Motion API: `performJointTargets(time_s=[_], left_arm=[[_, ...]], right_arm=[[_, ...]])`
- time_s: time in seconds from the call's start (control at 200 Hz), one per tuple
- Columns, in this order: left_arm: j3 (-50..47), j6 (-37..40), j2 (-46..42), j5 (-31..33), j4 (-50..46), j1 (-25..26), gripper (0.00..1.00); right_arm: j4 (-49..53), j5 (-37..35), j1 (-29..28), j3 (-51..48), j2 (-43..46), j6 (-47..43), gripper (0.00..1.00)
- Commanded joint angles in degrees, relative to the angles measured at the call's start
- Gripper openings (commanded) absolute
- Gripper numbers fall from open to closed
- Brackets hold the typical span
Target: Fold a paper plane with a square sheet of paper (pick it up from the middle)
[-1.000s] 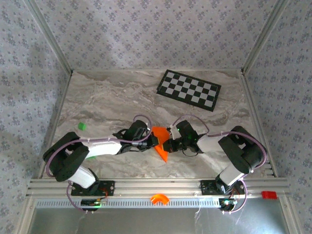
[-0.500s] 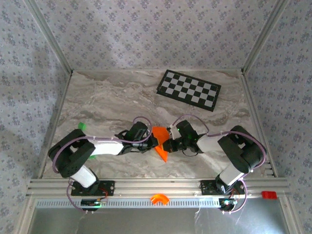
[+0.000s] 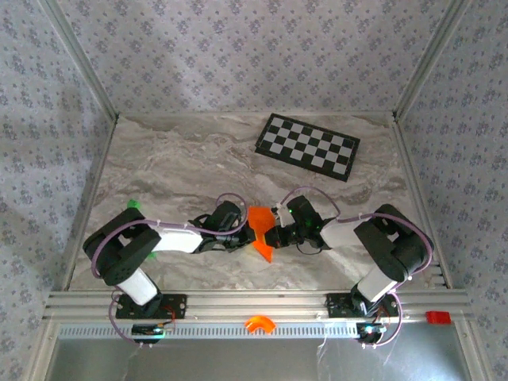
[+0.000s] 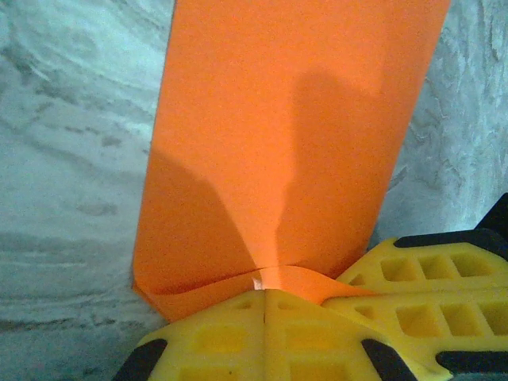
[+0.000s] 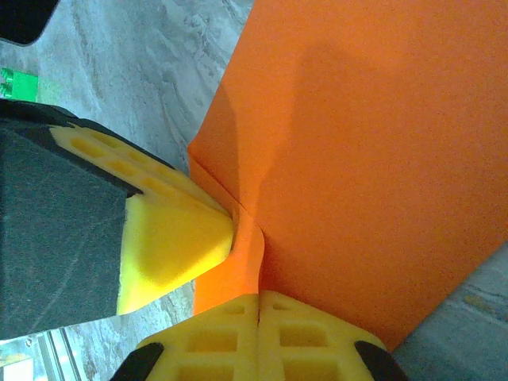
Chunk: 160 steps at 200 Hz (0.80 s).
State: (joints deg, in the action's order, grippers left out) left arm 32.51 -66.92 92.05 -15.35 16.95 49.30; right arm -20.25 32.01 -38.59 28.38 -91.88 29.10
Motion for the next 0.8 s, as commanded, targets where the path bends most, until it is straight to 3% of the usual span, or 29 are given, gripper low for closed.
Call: performJointTargets(time_s=[0.0, 0.29, 0.575, 0.795], left_arm=[[-0.44, 1.79, 0.14, 1.97, -2.40, 0.55, 0.05], [1.53, 2.69, -7.40, 2.44, -4.73, 0.74, 0.11], [1.46, 1.96, -2.38, 0.67, -1.93, 1.25, 0.09], [1.48, 3.44, 0.33, 1.94, -6.59, 1.76, 0.05]], right_arm=[[3.13, -3.42, -0.13, -1.75, -2.55, -0.03, 0.00], [3.29, -3.57, -0.22, -1.61, -2.68, -0.02, 0.00], [3.46, -3.71, -0.17, -1.58, -2.56, 0.08, 0.00], [3.36, -2.92, -0.27, -1.32, -2.33, 0.72, 0.00]])
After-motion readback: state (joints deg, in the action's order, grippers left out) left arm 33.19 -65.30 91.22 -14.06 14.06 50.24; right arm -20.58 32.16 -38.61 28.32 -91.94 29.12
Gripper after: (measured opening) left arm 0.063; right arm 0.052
